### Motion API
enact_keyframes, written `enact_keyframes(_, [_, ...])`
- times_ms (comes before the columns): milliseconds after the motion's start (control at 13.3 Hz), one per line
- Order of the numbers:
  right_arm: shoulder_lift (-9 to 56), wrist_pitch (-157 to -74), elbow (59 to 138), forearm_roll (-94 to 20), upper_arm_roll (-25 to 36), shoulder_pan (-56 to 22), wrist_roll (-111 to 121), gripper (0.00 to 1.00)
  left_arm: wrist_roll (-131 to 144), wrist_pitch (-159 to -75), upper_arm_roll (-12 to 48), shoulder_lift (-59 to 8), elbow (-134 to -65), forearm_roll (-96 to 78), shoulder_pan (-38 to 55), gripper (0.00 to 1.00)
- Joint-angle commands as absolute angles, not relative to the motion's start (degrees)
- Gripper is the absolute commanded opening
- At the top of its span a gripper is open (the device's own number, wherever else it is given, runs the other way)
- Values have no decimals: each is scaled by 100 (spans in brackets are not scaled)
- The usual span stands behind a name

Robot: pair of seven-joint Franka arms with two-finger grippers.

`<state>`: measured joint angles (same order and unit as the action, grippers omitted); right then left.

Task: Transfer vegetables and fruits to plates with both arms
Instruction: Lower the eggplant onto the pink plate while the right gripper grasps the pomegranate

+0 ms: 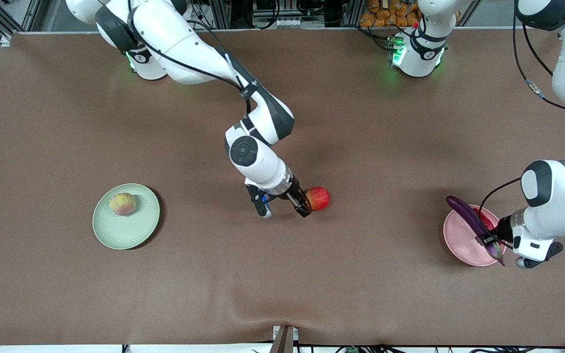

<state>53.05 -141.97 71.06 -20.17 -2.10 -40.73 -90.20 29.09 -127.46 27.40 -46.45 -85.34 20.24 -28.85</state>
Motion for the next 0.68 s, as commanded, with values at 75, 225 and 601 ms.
enact_keyframes(75, [5669,-14467,6776,-2109,-132,-4263,-9176,100,2918,-12691,2611,-4904,-8130,1890,-2786,10])
enact_keyframes(225, [5695,-14475,6741,-2092,-114,-4376,-9367,100,2927,-12709,2549,-4904,-8130,1890,-2734,100])
enact_keyframes(601, [5941,-14889,6618,-2022,-88,-4509,-9396,57,2909,-12359,2584,-4607,-8060,1899,-2689,100])
